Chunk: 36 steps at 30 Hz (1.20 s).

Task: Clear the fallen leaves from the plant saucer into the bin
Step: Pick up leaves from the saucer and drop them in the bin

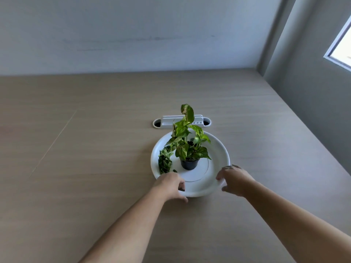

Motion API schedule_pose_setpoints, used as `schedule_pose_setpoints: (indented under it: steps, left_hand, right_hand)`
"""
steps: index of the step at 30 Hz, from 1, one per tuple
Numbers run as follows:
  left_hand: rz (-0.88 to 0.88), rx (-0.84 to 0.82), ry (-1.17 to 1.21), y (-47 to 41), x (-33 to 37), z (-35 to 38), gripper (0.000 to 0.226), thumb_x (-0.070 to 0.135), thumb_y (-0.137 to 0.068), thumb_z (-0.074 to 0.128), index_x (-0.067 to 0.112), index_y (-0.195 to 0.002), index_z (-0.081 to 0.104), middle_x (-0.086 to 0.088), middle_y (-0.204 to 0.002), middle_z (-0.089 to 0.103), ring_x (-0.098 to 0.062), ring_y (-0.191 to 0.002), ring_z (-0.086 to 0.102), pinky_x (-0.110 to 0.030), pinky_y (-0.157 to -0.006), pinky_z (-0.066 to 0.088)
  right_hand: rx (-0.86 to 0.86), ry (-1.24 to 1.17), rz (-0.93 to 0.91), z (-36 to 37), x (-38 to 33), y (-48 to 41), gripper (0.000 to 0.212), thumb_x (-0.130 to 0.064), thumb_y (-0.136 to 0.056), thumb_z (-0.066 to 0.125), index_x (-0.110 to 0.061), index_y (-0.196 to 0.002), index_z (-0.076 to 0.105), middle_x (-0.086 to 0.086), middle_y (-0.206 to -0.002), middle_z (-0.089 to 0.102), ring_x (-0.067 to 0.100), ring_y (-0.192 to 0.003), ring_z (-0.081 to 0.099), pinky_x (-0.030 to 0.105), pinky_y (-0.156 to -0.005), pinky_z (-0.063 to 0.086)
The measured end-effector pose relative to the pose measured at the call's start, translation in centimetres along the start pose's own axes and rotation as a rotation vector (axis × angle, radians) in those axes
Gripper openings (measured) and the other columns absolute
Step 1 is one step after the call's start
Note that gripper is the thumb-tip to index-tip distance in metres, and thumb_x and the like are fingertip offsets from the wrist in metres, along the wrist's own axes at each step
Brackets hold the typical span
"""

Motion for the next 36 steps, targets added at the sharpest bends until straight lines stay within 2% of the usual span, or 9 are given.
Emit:
schedule_pose_setpoints:
  steps: [7,10,12,14,18,22,30,34,36]
  left_hand:
    - [-0.097,0.03,-0.185,0.5,-4.7,-2.3,0.034,0.025,-0.072,0.077,0.021,-0.106,0.07,0.002,-0.113,0.069,-0.018,-0.109,0.06,-0.033,-0.107,0.036]
    - [-0.049,0.085,-0.182,0.9,-2.7,-1.1,0.025,0.027,-0.072,0.074,0.023,-0.096,0.072,0.004,-0.105,0.072,-0.02,-0.103,0.063,-0.034,-0.1,0.04]
    - [0.037,0.138,-0.174,1.4,-0.8,0.2,0.021,0.026,-0.074,0.071,0.023,-0.095,0.071,0.004,-0.105,0.071,-0.021,-0.102,0.062,-0.034,-0.098,0.041]
    - [0.092,0.153,-0.17,1.6,0.1,0.8,0.025,0.025,-0.076,0.07,0.022,-0.1,0.069,0.004,-0.109,0.069,-0.019,-0.105,0.06,-0.033,-0.1,0.038]
    - [-0.009,0.163,-0.149,1.8,-2.7,-0.8,0.033,0.033,-0.072,0.075,0.024,-0.103,0.069,0.006,-0.112,0.068,-0.015,-0.108,0.059,-0.031,-0.101,0.034]
    - [-0.068,0.16,-0.118,1.9,-4.5,-2.2,0.035,0.035,-0.07,0.078,0.024,-0.102,0.071,0.004,-0.108,0.07,-0.017,-0.105,0.06,-0.03,-0.099,0.038]
    - [0.024,0.076,-0.009,1.3,-0.1,0.2,0.031,0.046,-0.069,0.076,0.027,-0.092,0.071,0.007,-0.099,0.07,-0.015,-0.095,0.063,-0.032,-0.081,0.051]
    - [-0.071,0.053,0.159,0.6,-1.2,-0.5,0.039,0.057,-0.059,0.079,0.029,-0.085,0.071,0.008,-0.095,0.07,-0.013,-0.092,0.064,-0.036,-0.084,0.055]
    - [-0.086,0.088,0.158,0.2,-1.4,-1.2,0.045,0.056,-0.062,0.079,0.029,-0.096,0.069,0.003,-0.106,0.066,-0.017,-0.099,0.061,-0.037,-0.087,0.053]
  right_hand:
    - [-0.076,-0.088,-0.12,2.4,-3.3,0.3,0.034,-0.025,-0.084,0.064,-0.028,-0.118,0.061,-0.001,-0.118,0.065,0.022,-0.114,0.056,0.032,-0.095,0.045]
    - [-0.028,0.021,-0.085,1.3,-1.2,-0.2,0.034,-0.013,-0.088,0.055,-0.025,-0.119,0.062,-0.002,-0.125,0.063,0.019,-0.125,0.049,0.03,-0.11,0.03]
    - [0.009,0.135,-0.052,0.7,0.3,-0.4,0.043,-0.005,-0.09,0.044,-0.023,-0.128,0.055,-0.004,-0.138,0.053,0.016,-0.139,0.033,0.04,-0.119,0.012]
    - [0.033,0.178,-0.048,0.3,0.4,-0.4,0.052,-0.003,-0.088,0.042,-0.022,-0.136,0.045,-0.004,-0.144,0.046,0.016,-0.143,0.025,0.048,-0.12,0.007]
    - [-0.063,0.038,-0.17,1.3,-3.0,0.1,0.062,-0.008,-0.079,0.059,-0.026,-0.136,0.043,-0.003,-0.142,0.049,0.021,-0.131,0.043,0.038,-0.115,0.028]
    - [-0.148,-0.095,-0.179,2.7,-4.5,0.1,0.039,-0.016,-0.082,0.063,-0.026,-0.119,0.058,0.0,-0.124,0.059,0.02,-0.113,0.054,0.035,-0.094,0.046]
    - [-0.062,0.018,-0.018,0.7,0.1,-1.1,0.05,0.001,-0.082,0.044,-0.031,-0.114,0.064,0.0,-0.117,0.065,0.024,-0.118,0.051,0.034,-0.097,0.049]
    - [-0.053,-0.137,0.042,0.1,-1.7,-1.4,0.051,0.002,-0.08,0.041,-0.025,-0.118,0.061,0.006,-0.122,0.061,0.025,-0.111,0.056,0.036,-0.092,0.051]
    - [-0.045,-0.211,0.01,0.3,-3.2,-1.8,0.042,-0.007,-0.081,0.047,-0.026,-0.117,0.06,0.005,-0.12,0.059,0.024,-0.108,0.056,0.036,-0.087,0.051]
Point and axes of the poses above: each hand's wrist, its own y-axis away from the middle knuckle, its own z-axis out of the palm, x = y × z, the point moved 3 cm from there along -y, towards the middle knuckle
